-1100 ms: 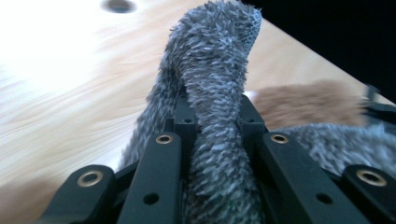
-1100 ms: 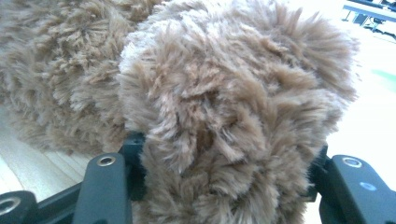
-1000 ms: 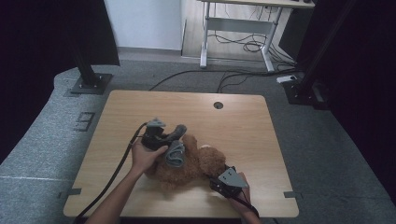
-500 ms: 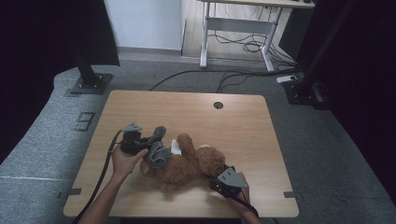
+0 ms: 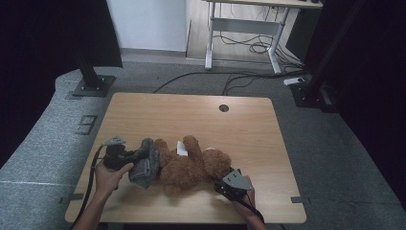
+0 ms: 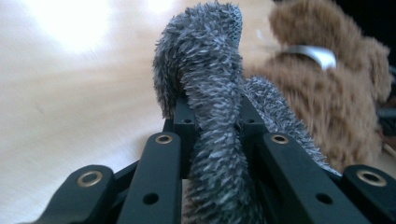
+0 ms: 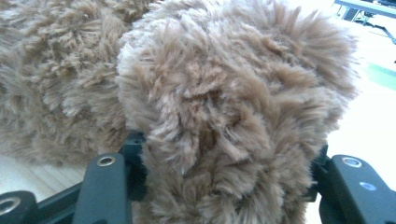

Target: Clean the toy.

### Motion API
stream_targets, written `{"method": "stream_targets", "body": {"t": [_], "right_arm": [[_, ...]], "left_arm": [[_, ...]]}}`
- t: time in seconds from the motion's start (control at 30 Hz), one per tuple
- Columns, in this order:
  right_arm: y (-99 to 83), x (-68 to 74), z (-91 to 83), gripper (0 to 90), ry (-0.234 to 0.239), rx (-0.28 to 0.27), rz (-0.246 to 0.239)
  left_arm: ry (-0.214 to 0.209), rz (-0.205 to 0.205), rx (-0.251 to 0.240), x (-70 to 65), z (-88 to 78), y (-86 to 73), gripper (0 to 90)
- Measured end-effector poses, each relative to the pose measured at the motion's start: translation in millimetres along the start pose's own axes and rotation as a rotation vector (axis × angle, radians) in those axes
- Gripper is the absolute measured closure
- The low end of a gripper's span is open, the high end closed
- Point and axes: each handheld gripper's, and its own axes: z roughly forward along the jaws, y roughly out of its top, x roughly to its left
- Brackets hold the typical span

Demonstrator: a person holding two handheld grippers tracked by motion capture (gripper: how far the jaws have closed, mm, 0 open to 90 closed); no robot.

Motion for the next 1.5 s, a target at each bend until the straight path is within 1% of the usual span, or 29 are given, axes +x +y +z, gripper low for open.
{"method": "stream_targets", "body": {"t": [0.03,0.07,0.13,0.2,0.27,0.3,0.33,0.4,0.47,0.5,0.57,0.6,0.63,0.67,0.7,0.77,0.8,0.87,0.9,0.97,1.0,1.03,1.13,1.17,1.23,1.33,1.43,1.47,1.5], "right_arm": [[0.2,0.0,0.5,40.4,0.0,-0.001,0.003],[0.3,0.0,0.9,40.4,0.001,-0.003,0.006],[0.7,0.1,1.5,40.5,-0.001,0.0,0.011],[0.9,0.6,2.1,40.5,-0.004,-0.001,0.012],[1.1,0.1,2.4,40.5,-0.007,0.001,0.011],[1.5,0.1,2.5,40.5,-0.008,0.004,0.015],[1.8,0.1,2.8,40.5,-0.01,0.005,0.013],[2.3,0.5,3.1,40.4,-0.014,0.007,0.01],[1.8,-0.2,2.7,40.4,-0.011,0.007,0.015],[1.6,-0.4,2.5,40.3,-0.011,0.006,0.015],[1.8,-0.1,2.8,40.4,-0.012,0.006,0.012],[2.0,-0.1,3.0,40.4,-0.013,0.006,0.011],[2.0,-0.2,3.1,40.4,-0.012,0.006,0.012],[1.9,-0.2,3.1,40.4,-0.012,0.005,0.013],[1.9,-0.1,3.1,40.4,-0.013,0.005,0.012],[1.6,-0.1,3.0,40.4,-0.012,0.006,0.018],[1.3,-0.2,3.1,40.4,-0.012,0.005,0.02],[0.9,-1.4,3.3,40.5,-0.014,0.007,0.021],[0.5,-2.5,3.6,40.5,-0.019,0.007,0.02],[0.2,-4.0,3.9,40.5,-0.021,0.008,0.028],[0.2,-4.1,3.8,40.4,-0.021,0.008,0.029],[0.4,-3.7,3.7,40.4,-0.02,0.009,0.027],[1.6,-2.9,4.3,40.4,-0.024,0.015,0.023],[1.8,-2.7,4.4,40.4,-0.026,0.017,0.021],[2.0,-2.1,4.6,40.4,-0.03,0.017,0.017],[1.6,-1.8,4.2,40.4,-0.032,0.014,0.013],[1.3,-1.7,3.4,40.4,-0.032,0.017,0.011],[1.1,-1.8,3.2,40.4,-0.032,0.017,0.011],[0.9,-2.0,2.8,40.4,-0.032,0.017,0.008]], "left_arm": [[-0.005,-0.001,0.017,-1.3,7.8,-3.0,75.2],[0.0,-0.004,0.027,-3.5,18.7,-6.0,75.2],[0.007,-0.011,0.02,-3.8,27.1,-7.2,75.5],[-0.011,-0.049,0.003,0.2,32.9,-7.4,75.7],[-0.014,-0.057,0.003,5.9,32.3,-6.1,75.7],[0.001,-0.054,0.005,8.3,30.8,-5.4,75.7],[0.039,-0.048,0.018,13.4,27.3,-4.4,75.6],[0.051,-0.068,0.027,22.4,21.3,-6.2,75.6],[0.055,-0.072,0.052,28.0,16.8,-11.0,75.5],[0.04,-0.081,0.052,28.0,16.0,-12.9,75.5],[0.007,-0.067,0.041,24.2,16.2,-13.4,75.5],[0.007,-0.067,0.041,24.2,16.2,-13.4,75.5],[-0.025,-0.06,0.034,17.2,19.7,-9.8,75.5],[-0.058,-0.066,0.022,13.7,21.4,-6.9,75.5],[-0.103,-0.075,0.006,8.5,23.5,-2.5,75.5],[-0.123,-0.065,-0.007,0.4,25.8,3.4,75.7],[-0.138,-0.06,-0.023,-6.1,27.6,7.7,75.7],[-0.177,-0.058,-0.044,-14.4,30.2,13.3,75.6],[-0.177,-0.047,-0.052,-18.3,31.9,15.9,75.7],[-0.151,-0.034,-0.042,-20.9,35.5,17.1,75.7],[-0.151,-0.034,-0.042,-20.9,35.5,17.1,75.8],[-0.112,-0.027,-0.016,-19.7,42.1,15.0,75.9],[-0.075,-0.029,0.008,-13.7,48.7,6.1,76.4],[-0.059,-0.02,0.013,-13.3,49.3,3.6,76.6],[-0.018,0.015,0.023,-14.5,49.6,-0.4,76.8],[0.027,0.047,0.033,-14.3,48.8,-4.2,77.0],[0.111,0.092,0.043,-11.3,44.7,-6.2,77.0],[0.143,0.094,0.044,-5.9,41.0,-6.7,77.0],[0.157,0.084,0.044,-1.5,38.5,-6.9,77.0]]}}
